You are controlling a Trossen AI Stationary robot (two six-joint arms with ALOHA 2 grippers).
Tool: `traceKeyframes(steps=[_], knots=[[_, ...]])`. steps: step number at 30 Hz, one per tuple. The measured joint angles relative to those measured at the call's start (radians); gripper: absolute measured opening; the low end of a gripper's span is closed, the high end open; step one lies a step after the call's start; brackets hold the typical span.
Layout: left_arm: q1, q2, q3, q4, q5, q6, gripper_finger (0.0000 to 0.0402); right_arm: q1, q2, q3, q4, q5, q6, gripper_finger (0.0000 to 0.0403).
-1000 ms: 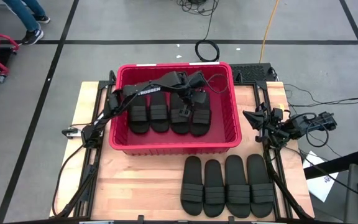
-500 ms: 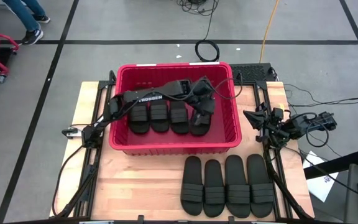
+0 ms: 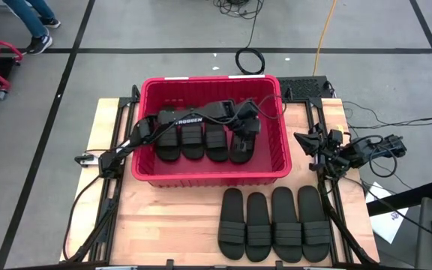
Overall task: Pick and place slides into bin
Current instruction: Put the slipper into the bin
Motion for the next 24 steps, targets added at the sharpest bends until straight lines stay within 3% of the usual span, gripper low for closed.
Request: traceKeyframes(steps=[5, 9, 15, 19, 24], knots=[[0.007, -0.089, 0.0, 0.0, 0.071, 0.058, 0.0001, 0.0, 0.0, 0.0, 0.024, -0.005, -0.002, 0.0], [0.004, -0.238, 0.001, 0.008, 0.078, 0.115, 0.0001, 0.0, 0.0, 0.0, 0.08, -0.029, -0.016, 0.0], [0.017, -0.484, 0.002, -0.014, 0.06, 0.052, 0.0001, 0.0, -0.001, 0.027, 0.097, -0.051, -0.039, 0.0], [0.03, -0.618, 0.003, -0.072, 0.136, 0.029, 0.0, 0.0, 0.024, 0.132, -0.014, -0.054, -0.104, 0.0], [0.062, -0.727, -0.006, -0.156, 0.273, 0.005, 0.0, 0.0, 0.137, 0.365, -0.214, -0.04, -0.215, 0.0]])
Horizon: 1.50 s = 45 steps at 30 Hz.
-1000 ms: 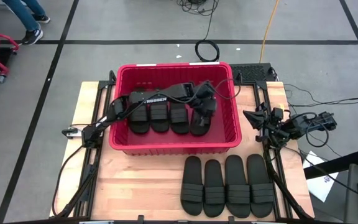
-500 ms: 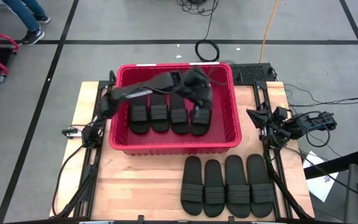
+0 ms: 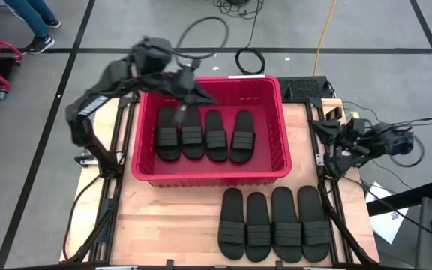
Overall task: Pick and place slides into bin
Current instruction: Put the slipper into the bin
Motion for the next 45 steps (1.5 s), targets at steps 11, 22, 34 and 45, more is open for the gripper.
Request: traceKeyframes(steps=[11, 22, 34, 45], knots=[[0.041, -0.404, -0.661, 0.333, 0.044, -0.198, 0.0, 0.0, 0.349, 0.494, -0.241, 0.048, -0.135, 0.0], [0.025, -0.766, -1.357, 1.037, -0.267, -0.626, 0.0, -0.08, 0.658, 0.964, -0.93, 0.076, 0.213, 0.0], [0.034, -0.785, -1.317, 1.127, -0.398, -0.696, 0.0002, -0.661, 0.975, 1.29, -1.209, -0.483, 0.201, 0.0], [0.052, -0.789, -1.312, 1.005, -0.402, -0.705, 0.0001, -0.982, 1.294, 1.3, -1.31, -0.983, 0.022, 0.0]])
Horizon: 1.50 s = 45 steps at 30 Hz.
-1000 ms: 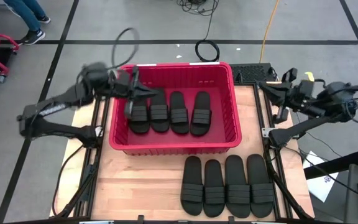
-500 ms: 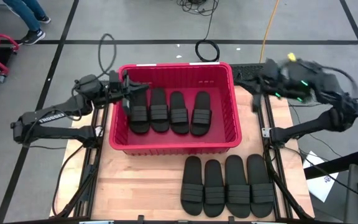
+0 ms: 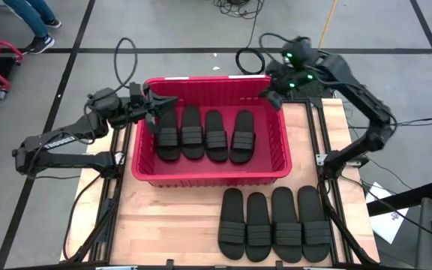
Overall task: Pick and place slides into bin
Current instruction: Put the slipper into the bin
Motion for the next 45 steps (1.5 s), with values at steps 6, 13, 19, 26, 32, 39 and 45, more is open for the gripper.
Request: traceKeyframes(steps=[6, 13, 19, 26, 32, 39, 45], knots=[[0.035, 0.0, 0.0, -0.133, 0.087, -0.009, 0.0003, 0.027, 0.169, -0.001, 0.046, -0.025, 0.001, 0.0], [0.096, 0.0, 0.0, -0.192, 0.195, 0.002, 0.0007, 0.077, 0.296, -0.001, -0.157, 0.153, -0.002, 0.0], [0.156, 0.0, 0.0, -0.192, 0.276, 0.014, 0.0001, 0.114, 0.343, -0.001, -0.306, 0.177, 0.031, 0.0], [0.211, 0.0, 0.0, -0.207, 0.349, 0.011, 0.0008, 0.133, 0.393, -0.001, -0.314, 0.108, 0.084, 0.0], [0.221, 0.0, 0.0, -0.24, 0.369, 0.0, 0.0004, 0.146, 0.443, -0.001, -0.365, 0.204, 0.105, 0.0], [0.221, 0.0, 0.0, -0.268, 0.37, 0.0, 0.0009, 0.145, 0.438, -0.115, -0.32, 0.265, 0.082, 0.0], [0.221, 0.0, 0.0, -0.268, 0.37, 0.009, 0.0005, 0.16, 0.433, -0.24, -0.259, 0.309, 0.08, 0.0]])
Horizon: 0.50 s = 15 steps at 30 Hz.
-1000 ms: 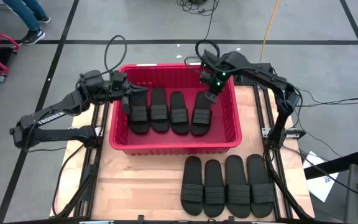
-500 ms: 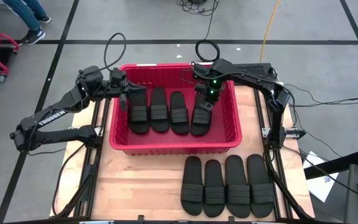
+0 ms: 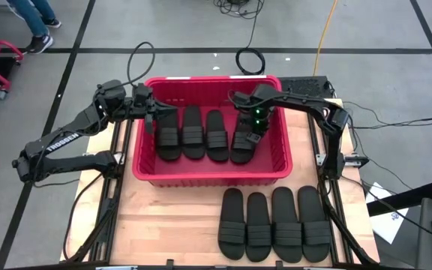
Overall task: Pick and place slides into bin
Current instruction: Put the slipper into the bin
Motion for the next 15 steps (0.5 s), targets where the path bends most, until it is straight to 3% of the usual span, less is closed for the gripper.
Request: traceKeyframes(steps=[7, 15], knots=[[0.0, 0.0, 0.0, 0.002, -0.002, 0.01, 0.0006, 0.003, -0.001, -0.034, 0.082, 0.023, 0.039, 0.0], [0.0, 0.0, 0.0, 0.002, -0.003, 0.022, 0.0012, 0.016, -0.001, -0.094, 0.177, 0.184, -0.037, 0.0]])
